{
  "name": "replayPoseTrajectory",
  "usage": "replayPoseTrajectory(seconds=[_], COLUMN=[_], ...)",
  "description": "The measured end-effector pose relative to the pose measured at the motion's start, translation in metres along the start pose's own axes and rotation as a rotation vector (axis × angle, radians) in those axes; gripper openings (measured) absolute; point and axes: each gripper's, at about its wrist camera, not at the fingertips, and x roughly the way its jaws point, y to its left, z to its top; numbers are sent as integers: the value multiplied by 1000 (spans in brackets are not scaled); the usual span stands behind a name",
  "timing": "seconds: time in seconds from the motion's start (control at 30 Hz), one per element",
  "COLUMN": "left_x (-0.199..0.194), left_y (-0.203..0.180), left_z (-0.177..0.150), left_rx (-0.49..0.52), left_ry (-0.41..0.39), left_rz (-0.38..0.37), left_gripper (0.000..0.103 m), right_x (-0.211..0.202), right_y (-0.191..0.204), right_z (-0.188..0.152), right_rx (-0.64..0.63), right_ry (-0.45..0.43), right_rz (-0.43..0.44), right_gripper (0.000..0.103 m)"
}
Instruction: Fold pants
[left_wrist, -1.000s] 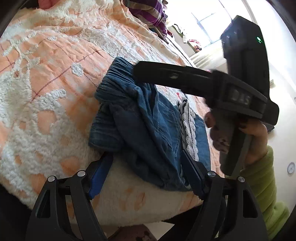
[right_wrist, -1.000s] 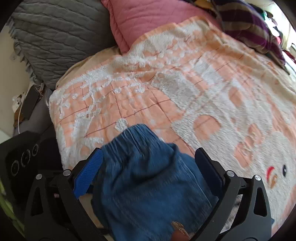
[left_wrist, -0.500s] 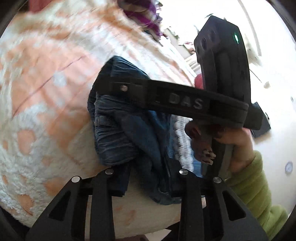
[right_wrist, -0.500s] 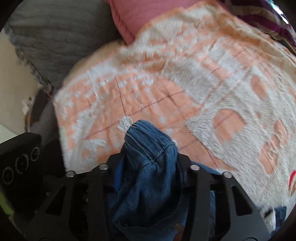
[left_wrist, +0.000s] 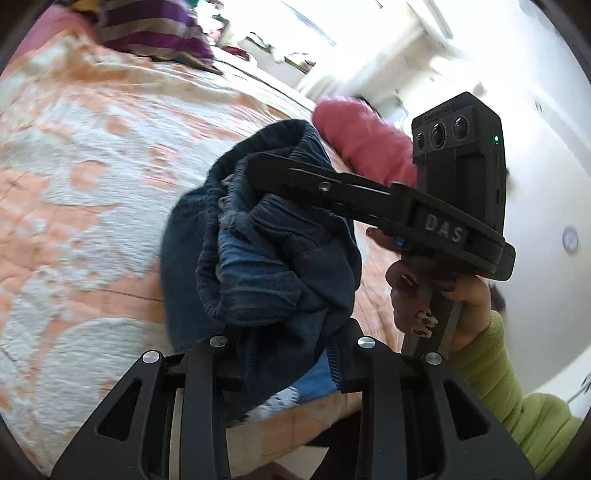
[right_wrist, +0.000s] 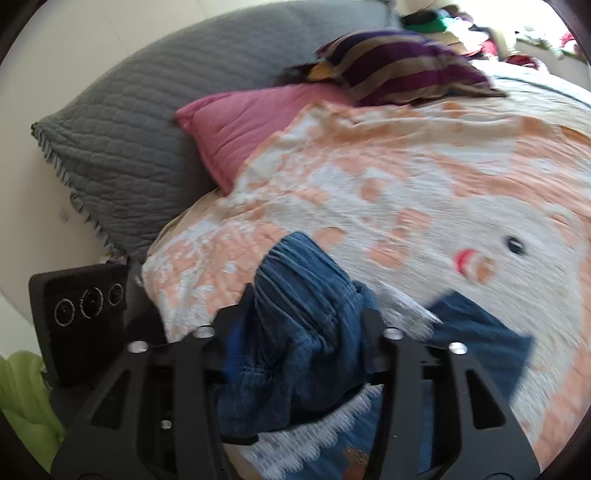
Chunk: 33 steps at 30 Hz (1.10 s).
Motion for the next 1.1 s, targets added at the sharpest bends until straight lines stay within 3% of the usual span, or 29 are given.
replayPoseTrajectory(seconds=[0.03, 0.13, 0.2, 0.37, 0.5, 0.63, 0.7, 0.83, 0.87, 0.93, 1.1], left_x=[7, 20, 26, 26, 21, 10, -2, -29, -29, -25, 1], left_y=[-7, -14, -17, -13, -4, 0, -2, -7, -6, -8, -20], left_z=[-3, -14, -22, -41, -50, -56, -53, -45, -43, -40, -51], left_rx=[27, 64, 92, 142, 142, 124, 123, 160, 159, 167, 268], left_ry=[17, 72, 102, 131, 142, 131, 95, 7, 6, 17, 76], left_rz=[9, 20, 38, 124, 139, 122, 113, 208, 227, 228, 297], left_gripper=[36, 42, 43, 43, 43, 43, 43, 41, 35, 21, 19], right_x=[-10, -40, -45, -29, 2, 2, -8, -33, -33, -22, 28], right_y=[-7, -34, -45, -44, -51, -55, -47, -35, -32, -25, -30], right_z=[-9, -38, -53, -57, -73, -78, -74, -58, -52, -38, -18], right_rx=[17, 99, 140, 99, 10, 24, 6, 3, -8, -64, -131], right_ry=[-31, -127, -132, -61, 145, 146, 91, -35, -39, 3, 159], right_rz=[-32, -108, -150, -166, -386, -358, -305, -206, -201, -225, -298], right_gripper=[66, 67, 67, 67, 65, 65, 65, 64, 56, 47, 47])
